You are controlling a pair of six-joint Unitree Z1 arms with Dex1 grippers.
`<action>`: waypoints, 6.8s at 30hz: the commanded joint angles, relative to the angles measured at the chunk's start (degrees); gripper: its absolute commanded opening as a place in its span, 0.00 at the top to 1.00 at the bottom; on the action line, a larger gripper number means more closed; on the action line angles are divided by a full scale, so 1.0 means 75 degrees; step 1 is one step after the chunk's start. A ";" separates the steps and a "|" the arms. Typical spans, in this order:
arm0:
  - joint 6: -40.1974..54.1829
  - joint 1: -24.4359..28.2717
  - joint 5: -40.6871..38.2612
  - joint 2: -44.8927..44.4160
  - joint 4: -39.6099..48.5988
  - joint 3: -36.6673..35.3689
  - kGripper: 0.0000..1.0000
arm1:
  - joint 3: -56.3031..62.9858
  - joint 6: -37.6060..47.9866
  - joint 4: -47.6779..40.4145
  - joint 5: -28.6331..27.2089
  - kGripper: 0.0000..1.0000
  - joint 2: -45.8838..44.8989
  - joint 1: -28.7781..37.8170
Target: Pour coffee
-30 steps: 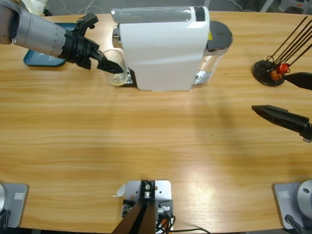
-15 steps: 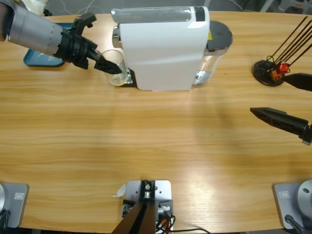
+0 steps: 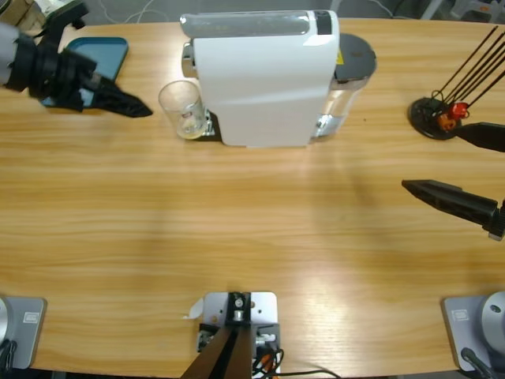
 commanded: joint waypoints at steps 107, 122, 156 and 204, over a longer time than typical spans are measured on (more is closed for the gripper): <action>-0.1362 -0.1476 0.2129 -0.3687 -0.0013 0.2676 0.05 | -0.7793 -0.2529 0.3266 0.1170 1.00 0.6494 -0.2643; -0.1362 -0.1476 0.2129 -0.3699 -0.0013 0.2676 0.05 | -0.7758 -0.2534 0.3271 0.1228 1.00 0.6695 -0.2664; -0.1351 -0.1476 0.2117 -0.3734 -0.0011 0.2676 0.05 | -0.7193 -0.2405 0.3062 0.1249 1.00 0.6735 -0.2664; -0.1283 -0.1484 0.2038 -0.3816 -0.0189 0.2804 0.05 | -0.0026 -0.0914 -0.1436 0.2283 0.00 0.1420 -0.1600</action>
